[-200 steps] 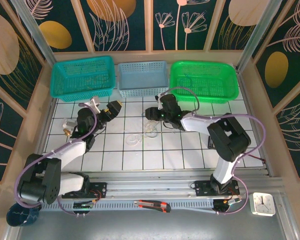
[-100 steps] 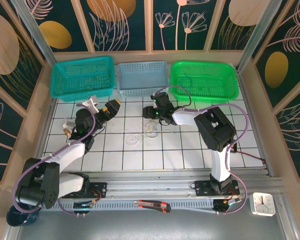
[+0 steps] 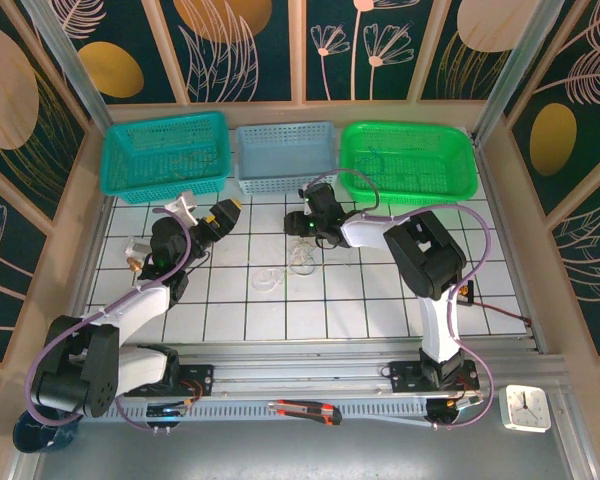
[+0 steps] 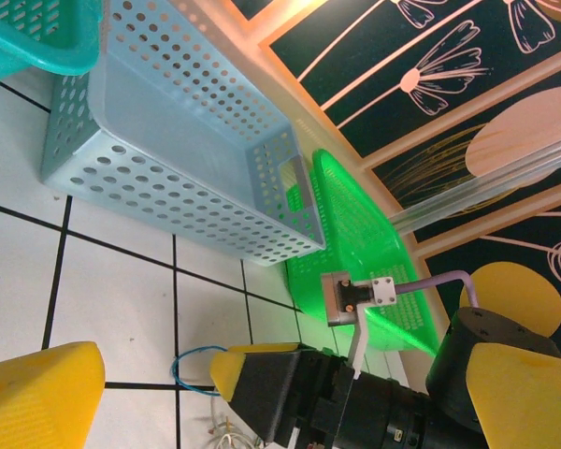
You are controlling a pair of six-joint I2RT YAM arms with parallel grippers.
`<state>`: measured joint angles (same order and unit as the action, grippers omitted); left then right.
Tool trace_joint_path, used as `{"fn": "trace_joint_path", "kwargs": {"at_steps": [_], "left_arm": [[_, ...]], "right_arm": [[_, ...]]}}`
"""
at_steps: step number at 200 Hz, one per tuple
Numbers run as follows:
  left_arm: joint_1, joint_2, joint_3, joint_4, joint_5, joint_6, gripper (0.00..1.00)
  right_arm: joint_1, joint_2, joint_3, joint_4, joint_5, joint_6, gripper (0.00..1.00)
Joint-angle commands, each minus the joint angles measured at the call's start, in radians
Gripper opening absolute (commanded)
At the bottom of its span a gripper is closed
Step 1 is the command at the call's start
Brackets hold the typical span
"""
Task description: Untangle the cables
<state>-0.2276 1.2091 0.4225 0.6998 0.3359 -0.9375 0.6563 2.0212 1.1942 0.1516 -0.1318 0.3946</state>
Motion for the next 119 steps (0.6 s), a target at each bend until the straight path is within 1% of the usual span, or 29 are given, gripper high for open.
{"fn": "trace_joint_path", "kwargs": {"at_steps": [1, 12, 17, 25, 33, 58, 87, 119], "left_arm": [[-0.002, 0.010, 0.004, 0.041, 0.026, 0.003, 0.99], [-0.002, 0.015, 0.005, 0.041, 0.030, 0.008, 0.99], [-0.002, 0.017, 0.007, 0.041, 0.031, 0.011, 0.99], [-0.002, 0.021, 0.009, 0.040, 0.036, 0.019, 0.99], [-0.002, 0.025, 0.010, 0.038, 0.040, 0.028, 0.99], [-0.002, 0.038, 0.012, 0.038, 0.052, 0.061, 0.99], [-0.003, 0.050, 0.013, 0.045, 0.064, 0.099, 0.99], [-0.004, 0.057, 0.003, 0.125, 0.092, 0.118, 0.99]], "right_arm": [[0.006, 0.013, 0.027, -0.009, -0.014, -0.012, 0.41], [0.006, 0.011, 0.028, -0.010, -0.016, -0.018, 0.31], [0.006, 0.008, 0.028, -0.012, -0.018, -0.019, 0.24], [0.006, 0.000, 0.029, -0.014, -0.023, -0.025, 0.10], [0.006, -0.010, 0.030, -0.016, -0.027, -0.030, 0.00], [0.003, -0.077, 0.034, -0.034, -0.032, -0.047, 0.00], [0.003, -0.200, 0.033, -0.060, -0.041, -0.060, 0.00], [0.006, -0.341, 0.030, -0.091, -0.048, -0.066, 0.00]]}}
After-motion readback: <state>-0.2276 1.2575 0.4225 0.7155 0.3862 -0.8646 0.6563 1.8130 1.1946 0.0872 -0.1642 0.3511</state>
